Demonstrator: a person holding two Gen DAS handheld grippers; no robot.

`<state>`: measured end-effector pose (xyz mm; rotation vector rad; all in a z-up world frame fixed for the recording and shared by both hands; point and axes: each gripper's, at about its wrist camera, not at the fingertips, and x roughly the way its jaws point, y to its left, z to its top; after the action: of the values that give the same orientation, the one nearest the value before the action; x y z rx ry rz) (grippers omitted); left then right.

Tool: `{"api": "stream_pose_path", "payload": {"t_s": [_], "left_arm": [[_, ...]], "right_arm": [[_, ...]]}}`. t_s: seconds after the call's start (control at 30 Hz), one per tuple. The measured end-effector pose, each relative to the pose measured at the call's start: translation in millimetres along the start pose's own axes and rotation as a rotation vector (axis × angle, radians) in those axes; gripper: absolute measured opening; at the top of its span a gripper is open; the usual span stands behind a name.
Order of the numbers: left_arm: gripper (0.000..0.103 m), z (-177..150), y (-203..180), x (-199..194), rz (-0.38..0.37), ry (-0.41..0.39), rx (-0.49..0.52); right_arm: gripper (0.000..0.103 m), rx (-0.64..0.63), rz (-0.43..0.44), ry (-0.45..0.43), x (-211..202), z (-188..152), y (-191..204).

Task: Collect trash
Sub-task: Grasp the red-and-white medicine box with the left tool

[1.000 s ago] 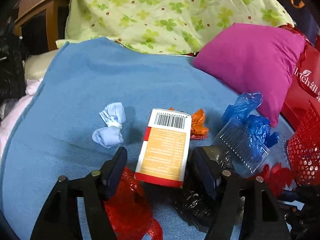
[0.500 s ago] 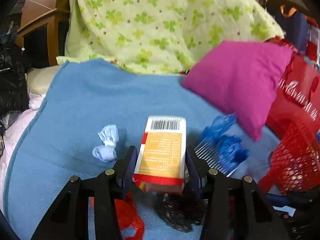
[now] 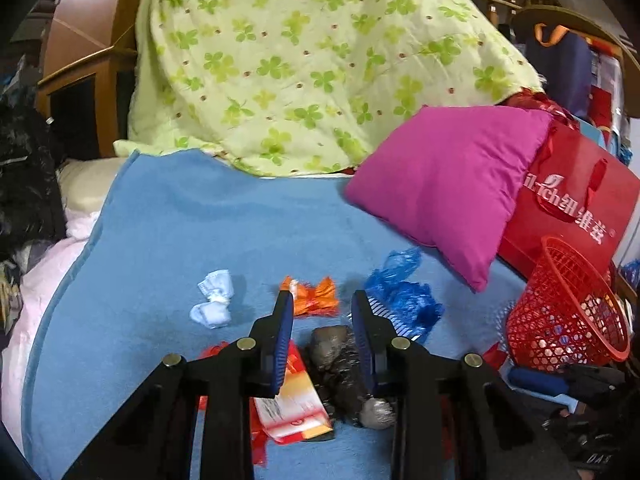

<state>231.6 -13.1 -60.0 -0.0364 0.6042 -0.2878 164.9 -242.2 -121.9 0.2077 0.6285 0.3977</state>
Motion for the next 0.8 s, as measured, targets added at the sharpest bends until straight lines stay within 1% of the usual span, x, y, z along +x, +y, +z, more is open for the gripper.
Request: {"api": "stream_pose_path", "payload": {"t_s": [0.13, 0.23, 0.27, 0.3, 0.37, 0.47, 0.53, 0.63, 0.73, 0.8], "left_arm": [[0.031, 0, 26, 5, 0.051, 0.023, -0.059], [0.032, -2, 37, 9, 0.069, 0.035, -0.077], [0.033, -3, 39, 11, 0.067, 0.045, -0.08], [0.035, -5, 39, 15, 0.063, 0.063, -0.08], [0.041, -8, 37, 19, 0.058, 0.091, -0.082], [0.044, -12, 27, 23, 0.02, 0.139, -0.07], [0.045, -19, 17, 27, 0.026, 0.19, -0.044], [0.046, -29, 13, 33, 0.02, 0.253, -0.037], [0.051, -39, 21, 41, 0.052, 0.3, -0.068], [0.052, -47, 33, 49, 0.041, 0.342, -0.127]], "right_arm": [[0.038, 0.028, -0.021, 0.002, -3, -1, -12], [0.038, 0.042, -0.037, 0.011, -2, -1, -17], [0.038, 0.048, -0.041, 0.017, -1, -1, -19], [0.038, 0.054, -0.045, 0.023, 1, -1, -19], [0.038, 0.055, -0.048, 0.031, 4, -1, -19], [0.038, 0.043, -0.043, 0.037, 8, -1, -15], [0.038, 0.034, -0.044, 0.039, 9, -1, -12], [0.038, 0.03, -0.042, 0.045, 11, -1, -10], [0.038, 0.036, -0.04, 0.047, 11, -1, -10], [0.038, 0.037, -0.044, 0.051, 12, -2, -9]]}}
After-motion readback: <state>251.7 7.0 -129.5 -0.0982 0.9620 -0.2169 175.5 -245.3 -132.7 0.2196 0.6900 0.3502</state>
